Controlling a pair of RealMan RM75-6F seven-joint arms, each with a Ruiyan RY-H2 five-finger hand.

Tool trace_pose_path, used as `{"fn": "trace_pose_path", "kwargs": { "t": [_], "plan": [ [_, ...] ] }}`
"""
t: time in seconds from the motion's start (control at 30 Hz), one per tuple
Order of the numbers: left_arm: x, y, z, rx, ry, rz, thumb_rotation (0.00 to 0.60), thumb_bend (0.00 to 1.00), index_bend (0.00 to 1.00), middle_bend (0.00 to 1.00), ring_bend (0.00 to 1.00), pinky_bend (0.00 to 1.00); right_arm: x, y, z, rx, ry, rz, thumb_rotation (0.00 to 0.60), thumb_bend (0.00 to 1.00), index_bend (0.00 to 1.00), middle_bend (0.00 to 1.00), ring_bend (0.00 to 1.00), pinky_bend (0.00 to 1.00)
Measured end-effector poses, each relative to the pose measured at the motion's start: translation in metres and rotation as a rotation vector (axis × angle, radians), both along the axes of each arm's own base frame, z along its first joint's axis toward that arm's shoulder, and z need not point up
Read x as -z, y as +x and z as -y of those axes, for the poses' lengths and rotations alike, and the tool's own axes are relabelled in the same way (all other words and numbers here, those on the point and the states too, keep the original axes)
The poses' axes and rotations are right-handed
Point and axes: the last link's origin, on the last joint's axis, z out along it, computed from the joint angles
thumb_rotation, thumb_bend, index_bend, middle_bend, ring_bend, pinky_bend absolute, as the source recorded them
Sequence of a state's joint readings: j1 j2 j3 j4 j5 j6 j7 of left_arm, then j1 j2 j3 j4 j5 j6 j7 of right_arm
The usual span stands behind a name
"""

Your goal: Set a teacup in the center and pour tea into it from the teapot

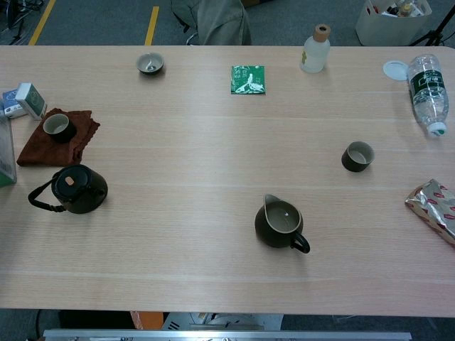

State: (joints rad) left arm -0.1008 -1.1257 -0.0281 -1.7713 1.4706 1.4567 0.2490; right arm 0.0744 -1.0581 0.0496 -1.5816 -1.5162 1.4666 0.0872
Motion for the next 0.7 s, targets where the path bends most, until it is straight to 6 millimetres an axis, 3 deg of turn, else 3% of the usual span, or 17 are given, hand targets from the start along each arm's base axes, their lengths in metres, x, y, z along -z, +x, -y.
{"fn": "trace_pose_path", "kwargs": {
  "t": [0.37, 0.7],
  "plan": [
    [-0.003, 0.001, 0.002, 0.024, -0.023, -0.008, 0.6, 0.35, 0.19, 0.19, 0.14, 0.14, -0.008, 0.003, 0.004, -0.025, -0.035, -0.002, 0.6, 0.11, 0.32, 0.31, 0.17, 0.23],
    [0.001, 0.01, 0.002, 0.082, -0.149, -0.01, 0.6, 0.35, 0.22, 0.2, 0.14, 0.14, -0.013, 0.006, 0.013, -0.039, -0.048, -0.011, 0.6, 0.11, 0.32, 0.31, 0.17, 0.23]
  ]
}}
